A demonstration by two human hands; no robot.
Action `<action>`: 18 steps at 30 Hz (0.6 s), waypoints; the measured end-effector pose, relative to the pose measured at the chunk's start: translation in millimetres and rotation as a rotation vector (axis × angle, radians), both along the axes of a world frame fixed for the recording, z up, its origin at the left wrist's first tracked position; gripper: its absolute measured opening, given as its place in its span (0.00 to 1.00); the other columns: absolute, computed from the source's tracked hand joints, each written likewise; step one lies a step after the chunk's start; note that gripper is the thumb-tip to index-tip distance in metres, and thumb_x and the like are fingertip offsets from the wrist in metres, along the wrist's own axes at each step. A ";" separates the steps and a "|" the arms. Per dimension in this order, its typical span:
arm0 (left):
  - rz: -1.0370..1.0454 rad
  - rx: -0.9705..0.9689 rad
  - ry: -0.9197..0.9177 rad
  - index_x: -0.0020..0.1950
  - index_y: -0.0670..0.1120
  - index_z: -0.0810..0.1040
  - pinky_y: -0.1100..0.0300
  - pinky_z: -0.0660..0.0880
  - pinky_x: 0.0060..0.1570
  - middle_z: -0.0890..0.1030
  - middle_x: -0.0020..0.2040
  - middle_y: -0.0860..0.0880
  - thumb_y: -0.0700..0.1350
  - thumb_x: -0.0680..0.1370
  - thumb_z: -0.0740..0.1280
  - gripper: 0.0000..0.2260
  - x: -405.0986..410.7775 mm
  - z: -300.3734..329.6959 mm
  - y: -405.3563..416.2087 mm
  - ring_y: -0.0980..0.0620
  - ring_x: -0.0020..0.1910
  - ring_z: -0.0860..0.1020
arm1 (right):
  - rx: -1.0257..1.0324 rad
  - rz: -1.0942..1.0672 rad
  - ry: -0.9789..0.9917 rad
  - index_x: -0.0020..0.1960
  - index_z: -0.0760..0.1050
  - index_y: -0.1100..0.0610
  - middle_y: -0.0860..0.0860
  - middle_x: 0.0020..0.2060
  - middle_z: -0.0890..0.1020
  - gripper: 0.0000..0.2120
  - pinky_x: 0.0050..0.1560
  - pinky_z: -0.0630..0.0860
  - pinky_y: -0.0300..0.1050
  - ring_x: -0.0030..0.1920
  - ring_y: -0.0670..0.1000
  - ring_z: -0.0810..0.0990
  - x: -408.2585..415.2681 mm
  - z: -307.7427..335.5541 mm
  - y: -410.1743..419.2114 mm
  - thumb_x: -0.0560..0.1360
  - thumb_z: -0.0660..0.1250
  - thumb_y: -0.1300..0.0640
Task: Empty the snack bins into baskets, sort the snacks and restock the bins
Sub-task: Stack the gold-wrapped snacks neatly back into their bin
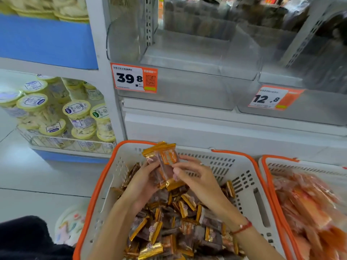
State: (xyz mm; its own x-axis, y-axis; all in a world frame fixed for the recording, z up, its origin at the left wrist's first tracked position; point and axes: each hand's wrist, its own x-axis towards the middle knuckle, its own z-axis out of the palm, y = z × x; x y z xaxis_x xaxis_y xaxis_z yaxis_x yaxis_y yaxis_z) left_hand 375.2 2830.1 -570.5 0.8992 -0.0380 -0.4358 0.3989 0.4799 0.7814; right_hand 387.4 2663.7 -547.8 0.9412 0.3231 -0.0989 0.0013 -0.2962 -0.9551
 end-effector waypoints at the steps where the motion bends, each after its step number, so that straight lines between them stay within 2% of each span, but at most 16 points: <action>1: -0.021 0.006 -0.003 0.65 0.44 0.76 0.54 0.78 0.50 0.83 0.58 0.43 0.46 0.83 0.58 0.14 -0.9 1.5 -2.7 0.47 0.55 0.82 | 0.000 -0.091 -0.007 0.53 0.79 0.49 0.40 0.58 0.77 0.09 0.46 0.74 0.30 0.58 0.39 0.77 1.0 0.0 -1.5 0.73 0.72 0.51; 3: -0.044 0.037 0.010 0.63 0.45 0.77 0.55 0.78 0.47 0.84 0.55 0.45 0.46 0.83 0.58 0.13 -2.4 4.1 -9.2 0.49 0.51 0.83 | 0.017 -0.196 0.061 0.55 0.74 0.50 0.44 0.53 0.81 0.14 0.40 0.76 0.34 0.50 0.43 0.81 3.7 -3.0 -5.9 0.72 0.74 0.55; 4: -0.043 0.054 0.028 0.62 0.45 0.77 0.54 0.78 0.46 0.84 0.54 0.45 0.47 0.83 0.58 0.13 -2.5 4.2 -12.4 0.49 0.49 0.83 | 0.041 -0.197 0.118 0.56 0.74 0.49 0.45 0.52 0.82 0.16 0.40 0.77 0.35 0.50 0.44 0.82 4.6 -2.5 -9.0 0.71 0.75 0.56; 6: -0.029 0.085 0.081 0.61 0.44 0.77 0.53 0.77 0.45 0.83 0.50 0.43 0.47 0.83 0.57 0.13 -2.2 2.9 -14.3 0.46 0.46 0.82 | 0.030 -0.148 0.122 0.55 0.77 0.47 0.46 0.53 0.83 0.16 0.48 0.78 0.38 0.54 0.45 0.81 9.3 -0.6 -20.8 0.72 0.74 0.60; 8: -0.043 0.181 0.123 0.62 0.45 0.75 0.54 0.75 0.45 0.82 0.52 0.43 0.47 0.83 0.58 0.12 -0.8 3.1 -10.5 0.47 0.45 0.80 | -0.081 0.010 0.015 0.54 0.80 0.45 0.41 0.53 0.83 0.15 0.58 0.75 0.41 0.57 0.42 0.79 16.3 11.8 -40.4 0.73 0.73 0.62; 9: -0.086 0.242 0.123 0.62 0.46 0.75 0.57 0.76 0.43 0.81 0.52 0.44 0.47 0.83 0.58 0.11 -0.4 3.3 -7.3 0.49 0.44 0.81 | -0.154 0.159 -0.016 0.54 0.80 0.43 0.38 0.52 0.82 0.15 0.59 0.74 0.41 0.57 0.40 0.78 18.4 22.3 -49.7 0.74 0.72 0.62; 11: -0.221 0.329 0.104 0.61 0.46 0.74 0.65 0.77 0.33 0.80 0.47 0.48 0.44 0.83 0.60 0.08 0.1 9.2 -4.6 0.58 0.34 0.82 | -0.288 0.477 0.016 0.57 0.80 0.45 0.36 0.51 0.82 0.15 0.57 0.74 0.37 0.55 0.38 0.79 20.5 39.9 -62.5 0.74 0.72 0.61; 13: -0.372 0.409 0.101 0.59 0.45 0.74 0.70 0.74 0.28 0.80 0.45 0.50 0.41 0.82 0.60 0.07 0.9 14.2 -9.8 0.63 0.28 0.79 | -0.370 0.596 0.042 0.57 0.79 0.47 0.36 0.48 0.83 0.16 0.54 0.73 0.35 0.52 0.38 0.80 19.9 43.2 -60.9 0.71 0.75 0.60; 14: -0.442 0.451 0.090 0.59 0.45 0.75 0.70 0.75 0.31 0.80 0.46 0.49 0.41 0.82 0.60 0.08 0.6 15.5 -14.0 0.63 0.30 0.80 | -0.385 0.545 0.012 0.57 0.78 0.47 0.37 0.47 0.83 0.18 0.57 0.73 0.38 0.52 0.38 0.80 20.1 39.9 -56.2 0.69 0.77 0.58; 16: -0.499 0.492 0.062 0.57 0.46 0.76 0.61 0.78 0.48 0.82 0.54 0.45 0.42 0.83 0.59 0.08 -1.7 11.8 -22.3 0.55 0.44 0.82 | -0.384 0.342 -0.080 0.57 0.75 0.46 0.39 0.50 0.82 0.23 0.63 0.73 0.47 0.55 0.41 0.79 19.8 30.1 -44.8 0.66 0.79 0.55; 17: -0.480 0.483 0.074 0.56 0.48 0.77 0.54 0.77 0.56 0.82 0.56 0.45 0.45 0.83 0.58 0.09 -2.8 8.6 -25.9 0.51 0.50 0.81 | -0.362 0.241 -0.115 0.57 0.74 0.46 0.40 0.53 0.80 0.25 0.62 0.74 0.49 0.56 0.42 0.78 19.0 24.6 -40.3 0.65 0.80 0.54; 18: -0.429 0.445 0.103 0.56 0.50 0.78 0.51 0.76 0.58 0.83 0.54 0.46 0.48 0.83 0.57 0.10 -5.0 6.7 -27.5 0.49 0.50 0.81 | -0.311 0.147 -0.139 0.57 0.73 0.46 0.40 0.54 0.78 0.26 0.60 0.75 0.48 0.56 0.42 0.77 18.1 19.8 -36.7 0.64 0.80 0.54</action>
State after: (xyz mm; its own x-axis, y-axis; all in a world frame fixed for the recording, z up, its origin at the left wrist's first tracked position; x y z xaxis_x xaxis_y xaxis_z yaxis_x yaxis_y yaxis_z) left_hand 370.2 2802.5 -563.8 0.7966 -0.1815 -0.5767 0.5681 -0.1018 0.8167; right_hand 405.5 2627.0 -528.0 0.8981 0.4308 -0.0882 0.1892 -0.5595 -0.8069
